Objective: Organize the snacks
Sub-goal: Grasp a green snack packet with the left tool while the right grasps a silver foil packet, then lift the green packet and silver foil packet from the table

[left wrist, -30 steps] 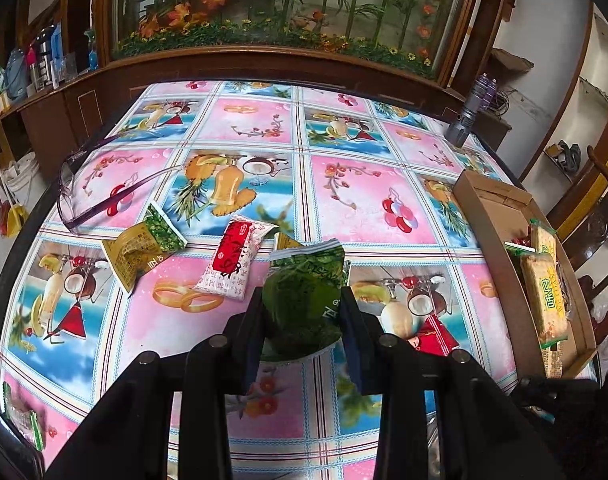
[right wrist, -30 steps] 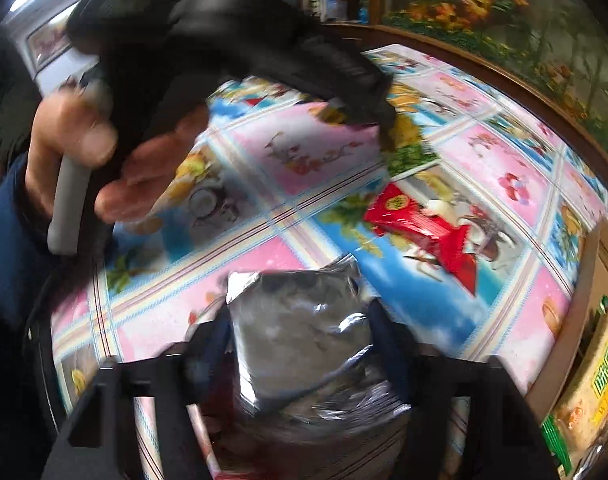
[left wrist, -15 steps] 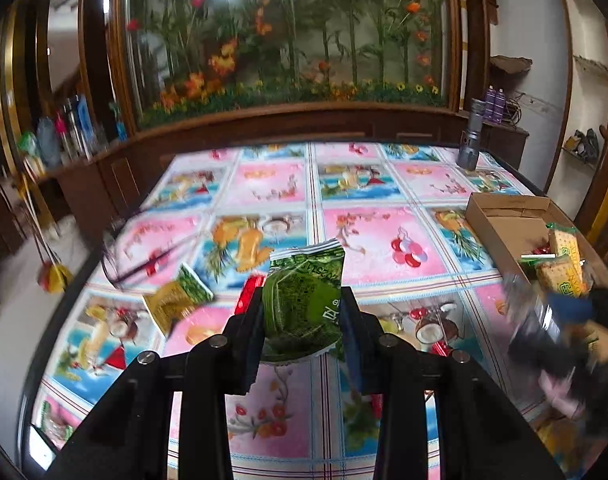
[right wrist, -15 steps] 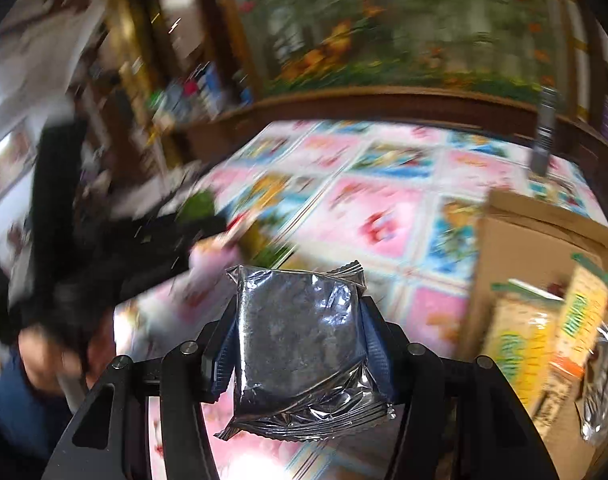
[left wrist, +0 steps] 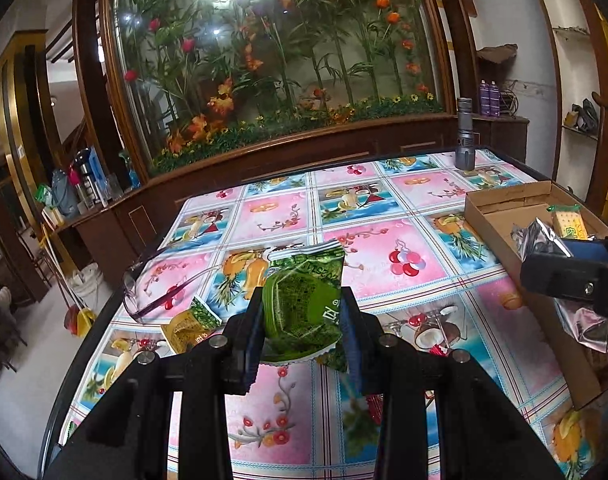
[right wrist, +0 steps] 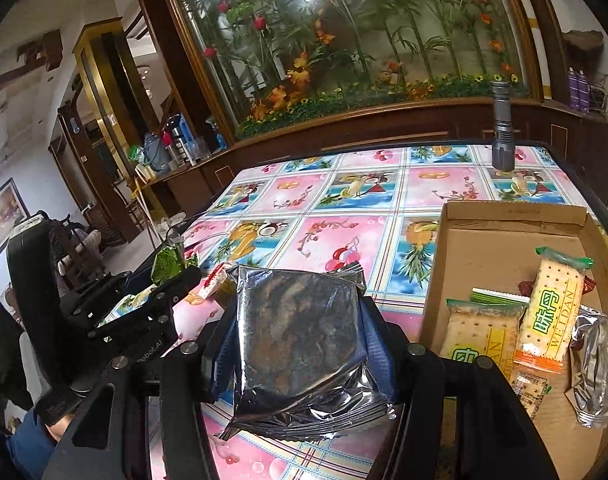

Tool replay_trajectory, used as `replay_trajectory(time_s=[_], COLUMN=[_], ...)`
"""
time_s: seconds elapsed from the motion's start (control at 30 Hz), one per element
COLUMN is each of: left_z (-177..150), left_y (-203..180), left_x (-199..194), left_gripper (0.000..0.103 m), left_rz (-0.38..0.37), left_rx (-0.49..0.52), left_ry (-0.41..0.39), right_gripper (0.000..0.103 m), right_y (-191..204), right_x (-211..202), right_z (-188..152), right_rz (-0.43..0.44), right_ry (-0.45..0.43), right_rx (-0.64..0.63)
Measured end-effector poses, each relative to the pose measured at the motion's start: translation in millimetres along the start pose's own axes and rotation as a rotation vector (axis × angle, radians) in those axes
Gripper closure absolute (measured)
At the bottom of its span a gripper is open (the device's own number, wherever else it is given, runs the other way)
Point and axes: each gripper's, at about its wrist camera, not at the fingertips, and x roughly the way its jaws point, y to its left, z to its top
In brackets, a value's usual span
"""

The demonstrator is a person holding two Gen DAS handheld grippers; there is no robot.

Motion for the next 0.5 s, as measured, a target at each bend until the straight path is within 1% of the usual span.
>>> replay_trajectory(time_s=[0.5], left_z=[-1.0], left_y=[-5.4], left_x=[-3.6], left_gripper=[0.069], left_rz=[0.014], left_rx=[0.020], left_ry=[-0.015], right_gripper=[0.042], right_y=[-1.2], right_x=[0.9], right_z=[-0.7], right_rz=[-0.004], right_ry=[-0.005], right_rx=[0.003])
